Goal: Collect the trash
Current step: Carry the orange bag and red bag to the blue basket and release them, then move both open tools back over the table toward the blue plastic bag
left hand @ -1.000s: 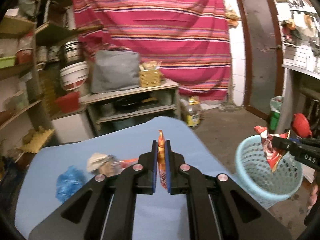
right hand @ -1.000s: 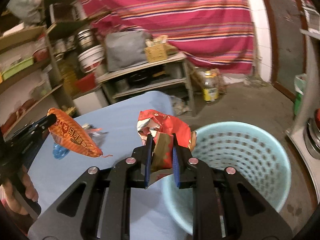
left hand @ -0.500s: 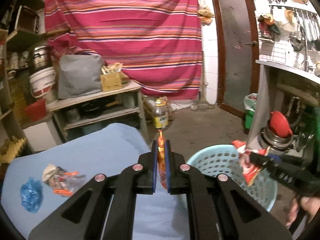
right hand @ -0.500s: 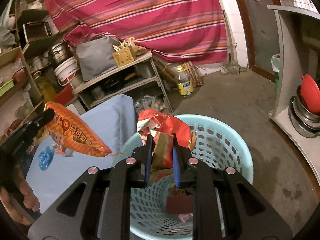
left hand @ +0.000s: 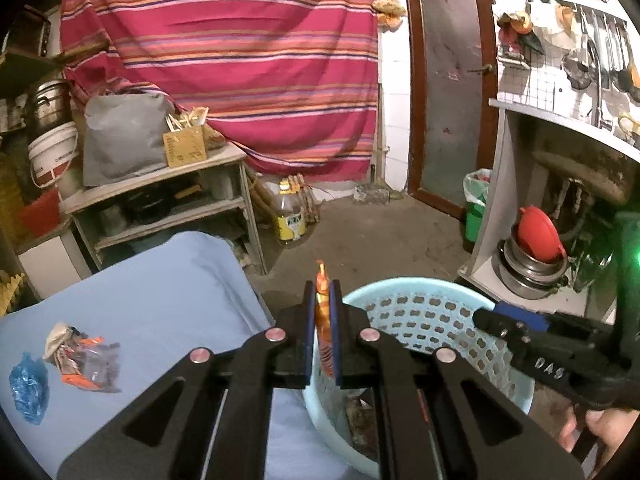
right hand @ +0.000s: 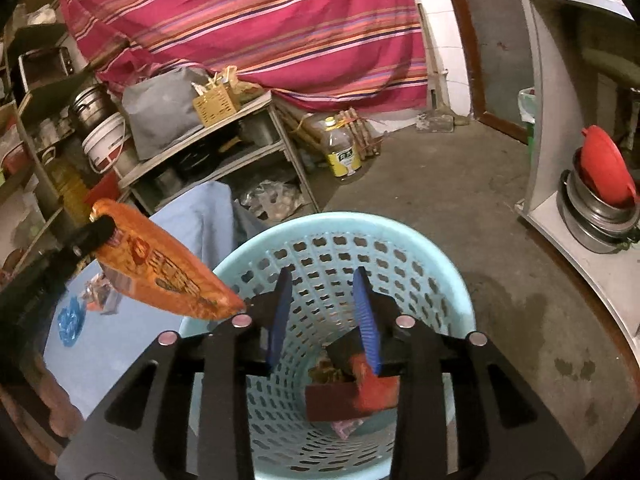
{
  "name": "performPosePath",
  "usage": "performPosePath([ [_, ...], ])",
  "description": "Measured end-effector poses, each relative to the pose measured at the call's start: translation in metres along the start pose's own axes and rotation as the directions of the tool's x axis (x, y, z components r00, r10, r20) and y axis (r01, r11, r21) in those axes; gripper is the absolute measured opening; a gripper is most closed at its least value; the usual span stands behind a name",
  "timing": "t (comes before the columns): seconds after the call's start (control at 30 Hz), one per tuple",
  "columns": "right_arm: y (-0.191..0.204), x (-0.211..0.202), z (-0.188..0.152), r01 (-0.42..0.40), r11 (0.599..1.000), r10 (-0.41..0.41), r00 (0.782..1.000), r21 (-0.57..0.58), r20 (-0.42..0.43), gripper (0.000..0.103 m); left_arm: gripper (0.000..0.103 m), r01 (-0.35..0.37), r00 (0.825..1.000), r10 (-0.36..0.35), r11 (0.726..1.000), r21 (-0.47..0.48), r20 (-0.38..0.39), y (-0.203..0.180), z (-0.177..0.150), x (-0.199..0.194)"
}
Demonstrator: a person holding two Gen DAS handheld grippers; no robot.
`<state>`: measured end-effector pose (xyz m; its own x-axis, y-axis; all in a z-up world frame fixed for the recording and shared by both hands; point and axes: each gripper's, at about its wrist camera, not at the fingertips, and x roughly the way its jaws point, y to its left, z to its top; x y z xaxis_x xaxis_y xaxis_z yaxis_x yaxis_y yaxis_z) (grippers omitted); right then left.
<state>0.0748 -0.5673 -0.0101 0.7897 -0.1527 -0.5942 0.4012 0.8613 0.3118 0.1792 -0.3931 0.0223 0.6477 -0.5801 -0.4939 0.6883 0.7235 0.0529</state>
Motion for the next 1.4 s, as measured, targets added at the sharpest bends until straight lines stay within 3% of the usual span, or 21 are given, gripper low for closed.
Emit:
performPosePath([
  [0.2,0.002,-0.006,0.001,0.054,0.998,-0.053,0.998,-0.025,0.035,0.059,0.008,0.019,0.997,-0.018,1.0,0.01,-0.069,-0.007,-0.013,0.024],
  [0.37,0.003,-0.003,0.001,0.068,0.997,-0.067,0.997,-0.03,0.027,0.06,0.012,0.038,0.989,-0.041,0.999,-0.02,-0.144,-0.004,-0.023,0.044],
  [0.4,0.004,-0.002,0.002,0.072,0.997,-0.071,0.997,-0.034,0.026,0.061,0.023,0.038,0.987,-0.042,0.999,-0.034,-0.155,-0.001,-0.026,0.047],
  [0.43,0.006,-0.001,0.002,0.077,0.996,-0.076,0.997,-0.04,0.025,0.062,0.048,0.036,0.986,-0.043,0.998,-0.046,-0.159,0.002,-0.028,0.047],
  [0.5,0.009,0.001,0.002,0.084,0.995,-0.083,0.996,-0.054,0.023,0.064,0.071,0.013,0.99,-0.021,0.998,-0.059,-0.137,0.008,-0.029,0.042],
  [0.67,0.021,0.007,-0.002,0.1,0.992,-0.099,0.995,-0.081,0.01,0.067,0.072,0.017,0.989,-0.028,0.997,-0.075,-0.146,0.023,-0.03,0.033],
  [0.77,0.032,0.009,-0.003,0.106,0.989,-0.105,0.994,-0.108,0.012,0.073,0.079,0.007,0.989,-0.022,0.995,-0.102,-0.149,0.04,-0.032,0.022],
  [0.87,0.045,0.01,-0.004,0.102,0.987,-0.1,0.995,-0.124,0.021,0.085,0.082,-0.048,0.988,0.033,0.994,-0.1,-0.151,0.069,-0.039,0.005],
  [1.07,0.087,0.016,-0.007,0.064,0.985,-0.06,0.998,-0.16,0.03,0.099,0.091,-0.171,0.98,0.154,0.975,-0.138,-0.129,0.134,-0.058,-0.036],
  [1.27,0.137,0.032,-0.013,0.032,0.987,-0.032,0.999,-0.157,0.008,0.099,0.091,-0.331,0.941,0.312,0.931,-0.157,-0.13,0.209,-0.087,-0.072],
  [1.4,0.173,0.042,-0.018,0.167,0.974,-0.161,0.986,-0.156,0.047,0.099,0.091,-0.412,0.908,0.379,0.888,-0.205,-0.179,0.264,-0.11,-0.08],
])
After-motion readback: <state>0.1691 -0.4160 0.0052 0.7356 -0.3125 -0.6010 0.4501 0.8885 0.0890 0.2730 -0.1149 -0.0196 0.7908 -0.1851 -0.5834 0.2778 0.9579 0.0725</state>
